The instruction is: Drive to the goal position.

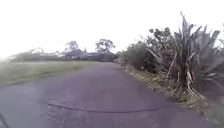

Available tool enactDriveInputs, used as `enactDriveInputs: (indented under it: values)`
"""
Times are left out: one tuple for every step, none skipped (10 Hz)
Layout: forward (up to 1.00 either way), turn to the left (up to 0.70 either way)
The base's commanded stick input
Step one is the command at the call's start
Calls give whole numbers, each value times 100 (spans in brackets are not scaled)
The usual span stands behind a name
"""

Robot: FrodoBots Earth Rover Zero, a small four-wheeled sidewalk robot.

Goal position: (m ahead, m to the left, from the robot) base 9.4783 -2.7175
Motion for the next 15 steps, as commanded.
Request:
enactDriveInputs:
  values:
    - [70,0]
    - [70,0]
    - [70,-14]
    - [70,-14]
    - [70,-14]
    - [70,-14]
    - [70,-14]
    - [70,-14]
    - [70,-12]
    - [70,-11]
    - [70,0]
    - [70,0]
    - [70,0]
    - [70,0]
    - [70,0]
